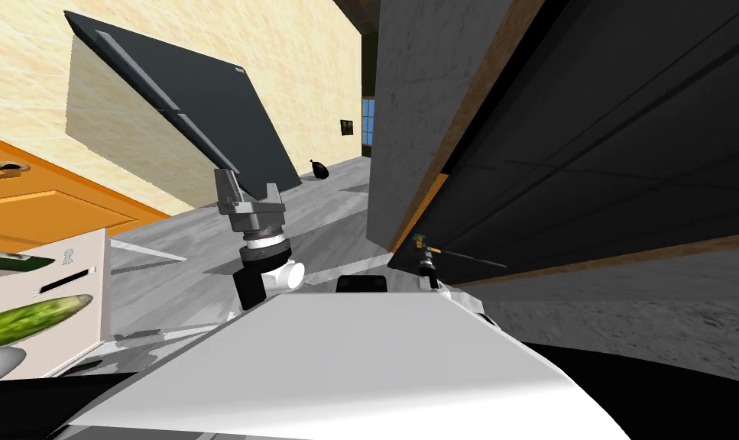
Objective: Pull the door open
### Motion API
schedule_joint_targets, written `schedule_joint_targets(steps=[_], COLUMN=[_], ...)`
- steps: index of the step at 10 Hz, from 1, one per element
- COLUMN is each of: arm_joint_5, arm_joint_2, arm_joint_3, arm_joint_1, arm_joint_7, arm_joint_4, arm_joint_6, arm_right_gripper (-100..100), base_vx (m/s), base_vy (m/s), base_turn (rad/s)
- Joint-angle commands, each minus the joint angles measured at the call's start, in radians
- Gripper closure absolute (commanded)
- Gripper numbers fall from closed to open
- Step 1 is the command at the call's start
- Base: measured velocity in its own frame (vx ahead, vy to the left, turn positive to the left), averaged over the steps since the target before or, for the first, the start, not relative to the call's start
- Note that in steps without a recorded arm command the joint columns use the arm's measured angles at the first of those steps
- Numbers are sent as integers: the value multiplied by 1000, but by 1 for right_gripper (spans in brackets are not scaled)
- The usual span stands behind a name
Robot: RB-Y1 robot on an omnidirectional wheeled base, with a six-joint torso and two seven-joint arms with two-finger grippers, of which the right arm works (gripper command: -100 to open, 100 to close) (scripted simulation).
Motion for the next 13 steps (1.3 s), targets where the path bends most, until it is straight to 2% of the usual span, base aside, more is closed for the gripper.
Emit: schedule_joint_targets(steps=[1,10,11,13], arm_joint_5=[11,86,83,100], arm_joint_2=[-3,-26,-24,-39], arm_joint_3=[1,9,9,33], arm_joint_1=[-3,-26,-24,-3], arm_joint_7=[-10,-78,-74,-104], arm_joint_4=[8,60,50,45], arm_joint_6=[-7,-51,-44,-66], arm_right_gripper=[100,100,100,100], base_vx=[-167,-231,-97,-199], base_vy=[-18,-50,-10,-36], base_turn=[120,140,25,103])
